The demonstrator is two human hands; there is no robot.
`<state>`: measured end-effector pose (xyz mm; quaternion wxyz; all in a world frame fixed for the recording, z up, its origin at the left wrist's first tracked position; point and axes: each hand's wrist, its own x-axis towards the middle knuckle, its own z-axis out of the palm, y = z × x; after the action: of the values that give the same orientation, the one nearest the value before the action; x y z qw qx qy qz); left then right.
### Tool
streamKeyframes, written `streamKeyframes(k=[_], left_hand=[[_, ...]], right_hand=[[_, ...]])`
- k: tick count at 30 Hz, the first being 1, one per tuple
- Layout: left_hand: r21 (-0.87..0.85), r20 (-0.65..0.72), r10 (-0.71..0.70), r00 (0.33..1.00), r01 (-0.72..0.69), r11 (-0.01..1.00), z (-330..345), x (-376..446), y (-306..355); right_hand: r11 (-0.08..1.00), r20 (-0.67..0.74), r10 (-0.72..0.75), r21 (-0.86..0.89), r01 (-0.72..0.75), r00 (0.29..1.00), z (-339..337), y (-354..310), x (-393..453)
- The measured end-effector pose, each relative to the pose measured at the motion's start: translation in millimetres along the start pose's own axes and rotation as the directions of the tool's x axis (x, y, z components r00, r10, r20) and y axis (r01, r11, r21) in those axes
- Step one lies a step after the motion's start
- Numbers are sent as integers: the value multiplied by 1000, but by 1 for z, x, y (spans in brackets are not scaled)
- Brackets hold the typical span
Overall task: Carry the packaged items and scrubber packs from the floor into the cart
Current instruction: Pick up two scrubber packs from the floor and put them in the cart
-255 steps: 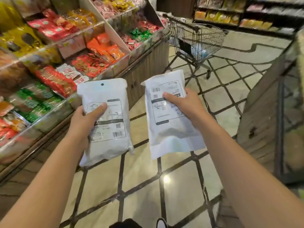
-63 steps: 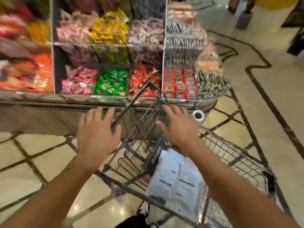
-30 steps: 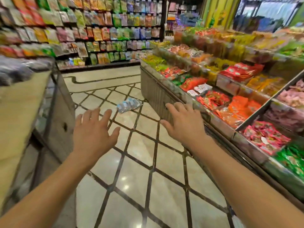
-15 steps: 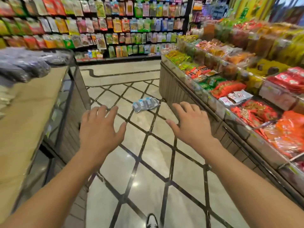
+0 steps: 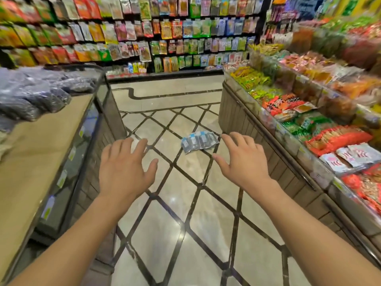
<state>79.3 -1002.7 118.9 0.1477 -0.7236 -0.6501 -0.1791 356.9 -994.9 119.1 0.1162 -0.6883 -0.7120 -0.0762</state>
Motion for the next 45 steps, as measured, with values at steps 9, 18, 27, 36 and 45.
streamKeyframes(k=[9,18,27,36,45], left_hand=[[-43,28,16,999,-14,999,101,137,-26],[-88,85,47,995,-40,995,182,290,-54],[-67,128,65,990,-57,996,251,411,-58],[28,177,44,983,-50,998,326,540,-37],[57,195,14,981,-26,998,387,665,-23]], right_hand=[[1000,-32,8,-4,-8,999,64,-1,153],[998,-33,52,-32,-53,998,100,-12,299],[998,-24,61,-8,-62,998,139,-7,425],[999,5,33,25,-33,999,197,30,571],[1000,42,-2,14,2,999,240,76,714]])
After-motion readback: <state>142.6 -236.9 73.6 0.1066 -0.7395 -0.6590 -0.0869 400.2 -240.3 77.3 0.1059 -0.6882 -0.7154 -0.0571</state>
